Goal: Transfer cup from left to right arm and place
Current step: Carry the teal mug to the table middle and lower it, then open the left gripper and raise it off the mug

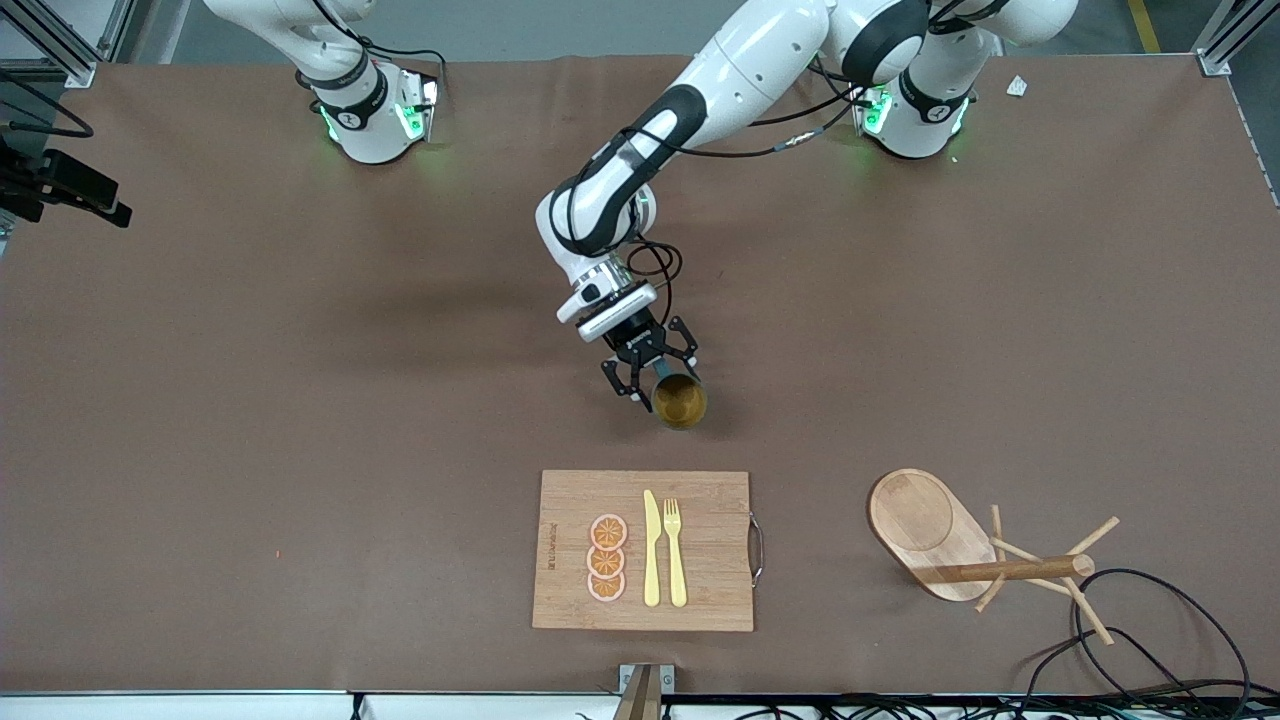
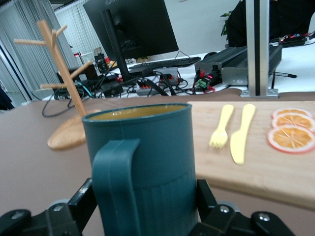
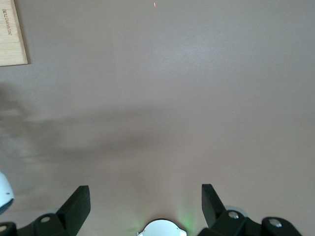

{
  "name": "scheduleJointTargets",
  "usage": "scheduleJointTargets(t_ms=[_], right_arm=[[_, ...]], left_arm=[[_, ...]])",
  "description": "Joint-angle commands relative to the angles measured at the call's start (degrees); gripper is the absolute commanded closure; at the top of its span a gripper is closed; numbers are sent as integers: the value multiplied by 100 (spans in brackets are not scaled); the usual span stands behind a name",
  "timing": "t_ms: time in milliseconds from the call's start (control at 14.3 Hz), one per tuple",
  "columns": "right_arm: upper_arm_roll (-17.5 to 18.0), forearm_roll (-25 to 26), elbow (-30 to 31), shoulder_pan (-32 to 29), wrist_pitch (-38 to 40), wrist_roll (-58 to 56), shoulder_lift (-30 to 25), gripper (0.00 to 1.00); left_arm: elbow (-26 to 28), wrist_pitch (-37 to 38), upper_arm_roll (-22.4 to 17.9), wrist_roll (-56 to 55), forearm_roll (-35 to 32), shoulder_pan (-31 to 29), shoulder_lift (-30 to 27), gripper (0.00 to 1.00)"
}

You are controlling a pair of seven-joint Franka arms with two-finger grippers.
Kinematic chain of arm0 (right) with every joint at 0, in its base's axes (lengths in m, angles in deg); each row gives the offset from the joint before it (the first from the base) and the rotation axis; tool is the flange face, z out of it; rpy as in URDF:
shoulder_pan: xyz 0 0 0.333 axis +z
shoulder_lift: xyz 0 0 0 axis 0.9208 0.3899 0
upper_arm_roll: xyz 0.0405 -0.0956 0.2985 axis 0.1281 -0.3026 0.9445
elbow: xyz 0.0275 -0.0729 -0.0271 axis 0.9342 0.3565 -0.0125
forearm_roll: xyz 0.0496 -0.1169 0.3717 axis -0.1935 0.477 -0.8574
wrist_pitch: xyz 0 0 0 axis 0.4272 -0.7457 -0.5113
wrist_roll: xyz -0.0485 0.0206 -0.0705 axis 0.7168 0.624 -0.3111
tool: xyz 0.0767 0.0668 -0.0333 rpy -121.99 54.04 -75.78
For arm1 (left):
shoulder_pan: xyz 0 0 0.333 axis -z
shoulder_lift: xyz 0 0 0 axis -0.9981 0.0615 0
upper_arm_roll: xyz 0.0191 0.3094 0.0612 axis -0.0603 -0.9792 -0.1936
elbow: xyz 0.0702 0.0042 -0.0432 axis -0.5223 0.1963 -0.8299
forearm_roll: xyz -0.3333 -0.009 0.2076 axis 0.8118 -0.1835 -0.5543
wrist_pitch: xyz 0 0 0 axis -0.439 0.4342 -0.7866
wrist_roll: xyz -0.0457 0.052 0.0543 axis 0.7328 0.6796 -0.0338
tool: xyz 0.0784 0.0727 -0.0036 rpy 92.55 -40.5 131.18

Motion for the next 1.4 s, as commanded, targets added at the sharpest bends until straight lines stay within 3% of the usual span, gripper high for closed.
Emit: scheduleJointTargets(t_ms=[0, 349, 419, 489, 559, 838, 1327], right_arm=[[3, -60, 115, -11, -35, 52, -118, 0], [3, -60, 115, -11, -17, 61, -118, 0], [3, -60, 115, -2, -17, 61, -118, 0], [3, -60, 115, -2, -8, 61, -118, 0], [3, -60, 115, -2, -8, 61, -118, 0], [3, -60, 115, -11, -26, 61, -118, 0], [-15, 2, -17, -11, -52, 61, -57, 0]], left_arm=[[-55, 109, -80, -573, -154, 258, 267, 36], [-47, 223, -80, -1084, -461, 558, 566, 34], [-47, 223, -80, -1155, -505, 567, 575, 26], [-47, 223, -80, -1181, -497, 601, 567, 10], [-47, 223, -71, -1182, -480, 663, 567, 0], [-29, 390, -10, -1550, -235, 882, 505, 0], [-55, 759, 218, -1823, 1522, 1384, -293, 0]])
